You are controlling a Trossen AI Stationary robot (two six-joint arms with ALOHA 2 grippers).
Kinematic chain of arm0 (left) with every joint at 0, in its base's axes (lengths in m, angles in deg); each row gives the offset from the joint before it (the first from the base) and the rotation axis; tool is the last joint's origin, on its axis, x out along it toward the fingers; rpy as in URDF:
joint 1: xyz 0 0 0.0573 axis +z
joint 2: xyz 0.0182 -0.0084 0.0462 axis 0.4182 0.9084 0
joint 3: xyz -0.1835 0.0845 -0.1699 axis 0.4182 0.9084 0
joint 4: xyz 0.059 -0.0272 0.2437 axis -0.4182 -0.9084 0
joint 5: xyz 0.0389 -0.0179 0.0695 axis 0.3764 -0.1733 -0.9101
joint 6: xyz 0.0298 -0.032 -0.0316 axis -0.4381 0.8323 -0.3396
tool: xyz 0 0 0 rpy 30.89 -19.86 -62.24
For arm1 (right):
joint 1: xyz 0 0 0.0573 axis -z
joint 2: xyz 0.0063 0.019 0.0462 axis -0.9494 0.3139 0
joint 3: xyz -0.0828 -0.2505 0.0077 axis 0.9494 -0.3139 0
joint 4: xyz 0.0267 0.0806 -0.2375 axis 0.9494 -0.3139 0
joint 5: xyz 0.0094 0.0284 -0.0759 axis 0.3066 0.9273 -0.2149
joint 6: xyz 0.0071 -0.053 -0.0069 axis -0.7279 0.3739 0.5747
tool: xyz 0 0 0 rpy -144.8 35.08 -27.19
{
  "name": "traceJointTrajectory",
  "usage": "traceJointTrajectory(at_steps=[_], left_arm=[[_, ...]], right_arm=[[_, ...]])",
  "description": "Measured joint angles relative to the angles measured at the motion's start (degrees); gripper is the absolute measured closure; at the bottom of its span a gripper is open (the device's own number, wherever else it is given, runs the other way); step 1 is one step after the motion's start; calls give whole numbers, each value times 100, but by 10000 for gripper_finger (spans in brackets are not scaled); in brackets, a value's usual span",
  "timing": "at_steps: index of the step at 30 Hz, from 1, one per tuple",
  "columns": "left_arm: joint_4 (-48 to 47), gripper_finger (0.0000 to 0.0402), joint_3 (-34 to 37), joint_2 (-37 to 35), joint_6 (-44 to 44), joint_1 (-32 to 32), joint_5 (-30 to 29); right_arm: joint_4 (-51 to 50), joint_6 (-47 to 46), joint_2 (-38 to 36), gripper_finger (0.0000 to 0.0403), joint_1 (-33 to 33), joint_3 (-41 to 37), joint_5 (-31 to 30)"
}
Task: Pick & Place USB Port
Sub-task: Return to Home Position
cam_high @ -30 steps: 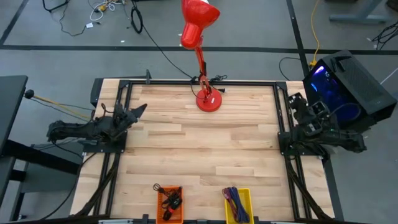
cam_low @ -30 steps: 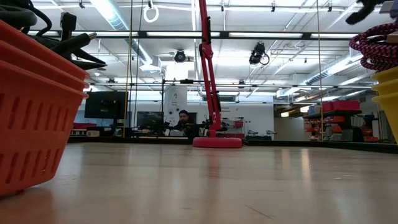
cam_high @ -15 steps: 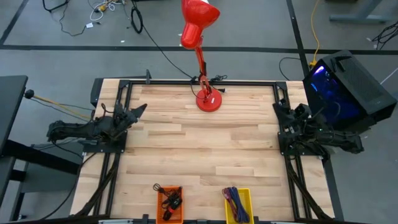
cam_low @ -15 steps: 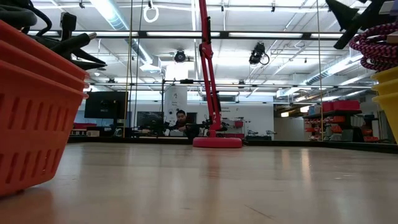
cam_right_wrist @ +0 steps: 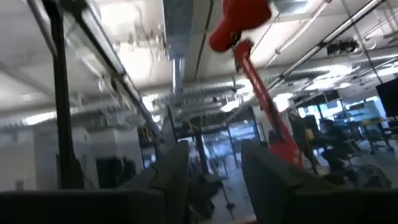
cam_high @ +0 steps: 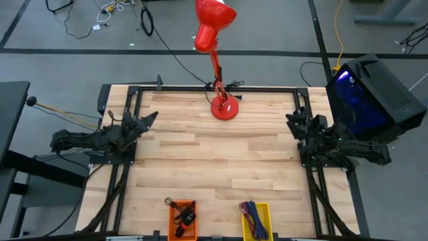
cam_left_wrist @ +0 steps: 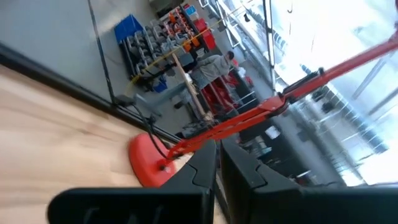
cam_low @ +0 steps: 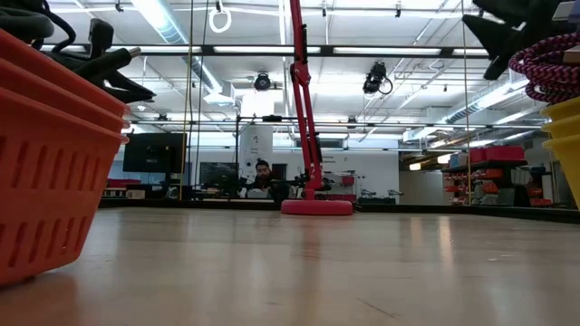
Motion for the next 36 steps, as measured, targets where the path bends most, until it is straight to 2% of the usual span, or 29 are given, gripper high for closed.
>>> traceJointTrajectory(at_steps=[3,8,11,13,16,20,21,22,27,32,36], left_arm=[[2,376,1,-1,-422,0,-25],[3,376,2,0,-813,0,-12],[4,376,2,1,-1216,0,184],[13,376,2,0,-1653,0,543],[16,376,-11,2,-2883,0,1783],[37,376,-11,2,-4286,-1,4302],[35,376,-11,2,-4581,-8,4752],[8,376,-11,2,-4818,-7,4961],[-311,376,-13,2,-4953,12,4427],[-519,376,-32,24,-4823,6,5183],[-559,376,-39,193,-4729,-17,5229]], right_arm=[[-485,329,1,253,-7,0,59],[-1629,818,2,253,-7,2,-254],[-2337,1045,2,253,-7,2,-578],[-2764,1172,2,253,-7,2,-791],[-3058,1191,32,253,-7,0,-995],[-3034,1286,59,253,-7,2,-1077],[-3034,1316,59,253,-7,2,-1075],[-3033,1335,59,253,-7,2,-1075],[-3033,1211,59,253,-7,2,-1064],[-3033,1175,59,253,-7,2,-1030],[-3033,1184,59,253,-7,4,-1029]])
